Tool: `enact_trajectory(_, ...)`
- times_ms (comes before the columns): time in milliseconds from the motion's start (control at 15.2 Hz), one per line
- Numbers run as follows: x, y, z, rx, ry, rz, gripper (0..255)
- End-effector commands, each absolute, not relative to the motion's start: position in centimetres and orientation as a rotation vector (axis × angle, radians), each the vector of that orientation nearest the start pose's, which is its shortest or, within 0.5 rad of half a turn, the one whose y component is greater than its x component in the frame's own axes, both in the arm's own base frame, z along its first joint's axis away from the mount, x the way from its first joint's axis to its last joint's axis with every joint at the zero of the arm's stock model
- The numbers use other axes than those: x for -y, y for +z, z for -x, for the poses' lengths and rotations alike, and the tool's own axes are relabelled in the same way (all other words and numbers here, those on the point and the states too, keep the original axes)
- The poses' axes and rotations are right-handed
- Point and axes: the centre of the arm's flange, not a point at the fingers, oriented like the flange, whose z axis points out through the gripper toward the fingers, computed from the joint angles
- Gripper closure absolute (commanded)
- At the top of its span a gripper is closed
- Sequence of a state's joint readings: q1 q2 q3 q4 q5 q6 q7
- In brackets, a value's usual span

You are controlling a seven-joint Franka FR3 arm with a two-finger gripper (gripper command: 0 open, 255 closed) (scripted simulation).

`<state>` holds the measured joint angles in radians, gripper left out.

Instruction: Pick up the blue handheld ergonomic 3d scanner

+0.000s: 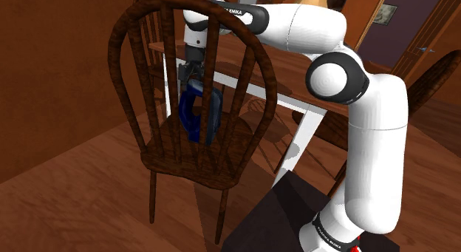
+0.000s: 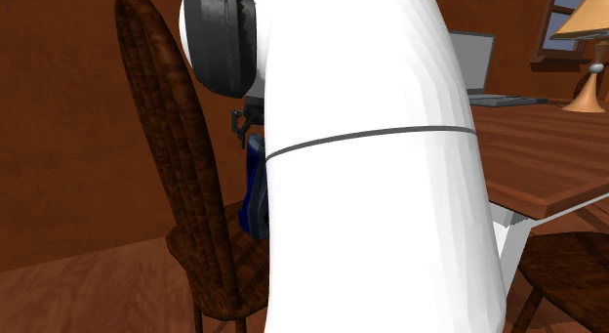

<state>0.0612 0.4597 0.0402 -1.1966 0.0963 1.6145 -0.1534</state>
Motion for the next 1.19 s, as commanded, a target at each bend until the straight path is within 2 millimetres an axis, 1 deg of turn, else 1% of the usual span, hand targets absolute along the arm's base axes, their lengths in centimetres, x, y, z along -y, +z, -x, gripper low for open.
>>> enact_trajectory(0,-7.3,51.7,-68.3,0.370,0.061,3.003,255)
enact_trajectory(990,-7.3,59.7,-68.3,0.370,0.061,3.003,255)
enact_trajectory(1122,-7.3,59.7,-68.3,0.370,0.061,3.003,255)
